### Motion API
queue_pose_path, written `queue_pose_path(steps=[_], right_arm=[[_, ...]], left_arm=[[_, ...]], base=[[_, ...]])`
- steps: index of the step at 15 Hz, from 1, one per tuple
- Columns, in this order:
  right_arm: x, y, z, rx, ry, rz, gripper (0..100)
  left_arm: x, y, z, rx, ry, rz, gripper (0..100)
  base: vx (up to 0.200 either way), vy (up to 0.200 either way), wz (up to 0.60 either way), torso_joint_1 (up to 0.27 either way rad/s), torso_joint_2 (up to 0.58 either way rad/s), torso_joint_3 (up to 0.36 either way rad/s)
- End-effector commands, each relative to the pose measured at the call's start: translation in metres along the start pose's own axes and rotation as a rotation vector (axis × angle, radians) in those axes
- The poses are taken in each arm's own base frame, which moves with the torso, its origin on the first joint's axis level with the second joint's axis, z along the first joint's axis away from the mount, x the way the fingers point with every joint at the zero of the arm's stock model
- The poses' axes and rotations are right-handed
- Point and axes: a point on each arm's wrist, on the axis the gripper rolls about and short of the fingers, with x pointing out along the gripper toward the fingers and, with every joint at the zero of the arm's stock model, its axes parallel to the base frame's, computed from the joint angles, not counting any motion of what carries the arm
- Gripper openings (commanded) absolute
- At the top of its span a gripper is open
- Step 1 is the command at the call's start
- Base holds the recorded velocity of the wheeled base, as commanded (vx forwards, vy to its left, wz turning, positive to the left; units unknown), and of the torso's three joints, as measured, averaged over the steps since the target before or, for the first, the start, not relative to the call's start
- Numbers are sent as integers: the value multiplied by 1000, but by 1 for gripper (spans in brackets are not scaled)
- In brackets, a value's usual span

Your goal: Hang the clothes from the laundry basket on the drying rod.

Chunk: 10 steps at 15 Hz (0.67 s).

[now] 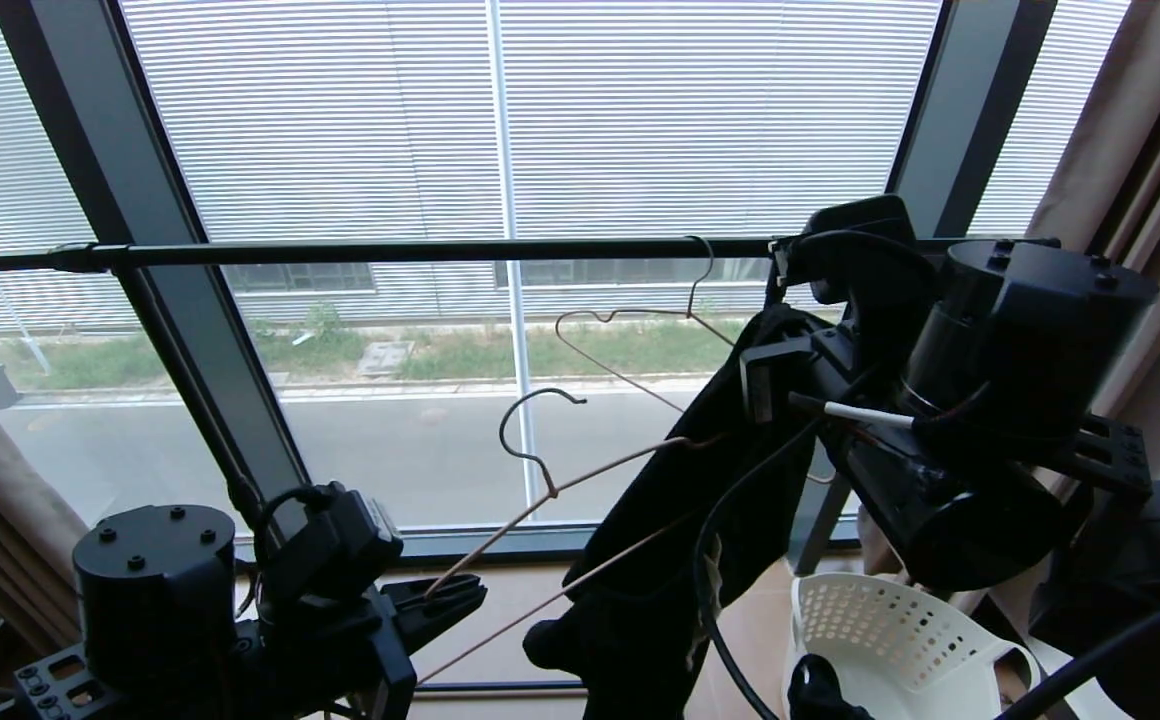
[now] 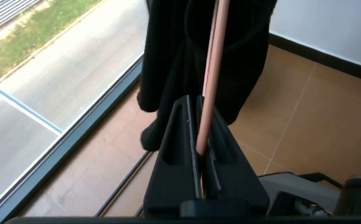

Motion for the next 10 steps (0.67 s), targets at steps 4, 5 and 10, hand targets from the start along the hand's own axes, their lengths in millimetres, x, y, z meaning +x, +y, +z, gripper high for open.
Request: queue_pose_path(steps=[4, 5, 10], right_arm=[[-19, 42, -10, -39, 5, 124, 0], [-20, 43, -10, -39, 5, 127, 0], [-50, 70, 5, 27, -40, 243, 0]], left_arm=[[8, 2, 11, 8, -30, 40, 0], [8, 2, 11, 6, -30, 40, 0], [10, -1, 7, -11, -12, 25, 0]], base=[[0, 0, 0, 0, 0, 0], [0, 0, 0, 0, 0, 0], [0, 0, 0, 0, 0, 0]])
